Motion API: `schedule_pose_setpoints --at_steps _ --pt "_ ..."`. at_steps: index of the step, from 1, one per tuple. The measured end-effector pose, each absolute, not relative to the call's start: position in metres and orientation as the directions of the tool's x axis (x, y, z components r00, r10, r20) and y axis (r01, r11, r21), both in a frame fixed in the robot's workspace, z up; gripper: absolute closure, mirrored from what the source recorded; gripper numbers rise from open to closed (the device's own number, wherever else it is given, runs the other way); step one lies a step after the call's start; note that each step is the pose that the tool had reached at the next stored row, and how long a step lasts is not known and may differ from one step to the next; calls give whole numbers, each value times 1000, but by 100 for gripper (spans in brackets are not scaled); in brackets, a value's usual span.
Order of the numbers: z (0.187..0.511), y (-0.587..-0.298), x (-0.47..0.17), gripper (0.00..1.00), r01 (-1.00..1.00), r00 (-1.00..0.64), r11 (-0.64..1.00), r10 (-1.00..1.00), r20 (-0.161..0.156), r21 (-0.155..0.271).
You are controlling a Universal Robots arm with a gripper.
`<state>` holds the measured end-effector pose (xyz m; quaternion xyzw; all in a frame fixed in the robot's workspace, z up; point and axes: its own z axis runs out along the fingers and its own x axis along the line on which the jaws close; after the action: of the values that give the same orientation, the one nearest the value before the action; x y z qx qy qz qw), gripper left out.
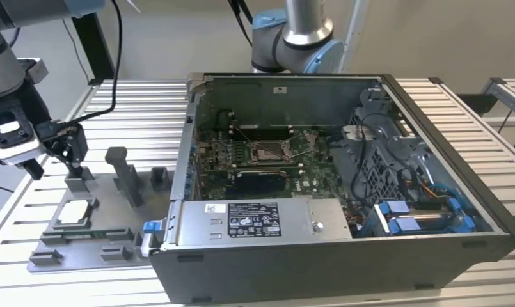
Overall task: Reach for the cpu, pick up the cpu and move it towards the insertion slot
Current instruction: 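Pick up the cpu and move it towards the insertion slot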
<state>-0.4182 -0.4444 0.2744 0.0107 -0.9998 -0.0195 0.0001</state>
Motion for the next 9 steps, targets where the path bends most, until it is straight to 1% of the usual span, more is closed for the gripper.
schedule_pose_setpoints --at_steps 9 --pt "260 -447 -418 0 -21 -1000 999 -21 0 39"
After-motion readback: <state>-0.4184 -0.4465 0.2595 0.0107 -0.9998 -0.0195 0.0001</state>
